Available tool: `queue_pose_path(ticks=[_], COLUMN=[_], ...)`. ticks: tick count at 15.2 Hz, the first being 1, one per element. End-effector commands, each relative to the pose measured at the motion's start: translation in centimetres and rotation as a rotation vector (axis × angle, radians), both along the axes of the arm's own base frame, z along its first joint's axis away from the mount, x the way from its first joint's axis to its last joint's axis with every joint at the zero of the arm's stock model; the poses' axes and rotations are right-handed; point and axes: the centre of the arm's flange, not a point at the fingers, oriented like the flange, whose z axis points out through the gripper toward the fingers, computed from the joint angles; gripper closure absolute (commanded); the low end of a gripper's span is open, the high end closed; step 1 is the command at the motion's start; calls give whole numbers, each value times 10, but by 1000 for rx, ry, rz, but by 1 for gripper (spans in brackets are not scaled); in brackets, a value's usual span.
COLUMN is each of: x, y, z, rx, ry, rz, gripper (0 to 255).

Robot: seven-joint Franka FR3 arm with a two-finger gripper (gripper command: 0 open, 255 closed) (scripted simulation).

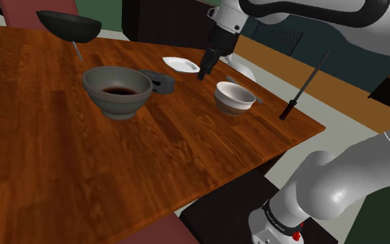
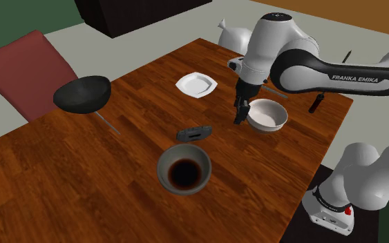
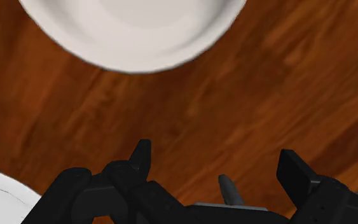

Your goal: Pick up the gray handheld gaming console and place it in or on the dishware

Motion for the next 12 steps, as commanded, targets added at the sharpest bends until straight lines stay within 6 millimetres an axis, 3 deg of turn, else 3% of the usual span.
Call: queue_pose_path(ticks=[1,9,12], x=[18,79,82], y=[18,93,95], z=[-2,-11,-26], rx=[-5,-26,-26], ry=[-16,-76,-76], rz=[72,337,337], gripper=[0,0,0])
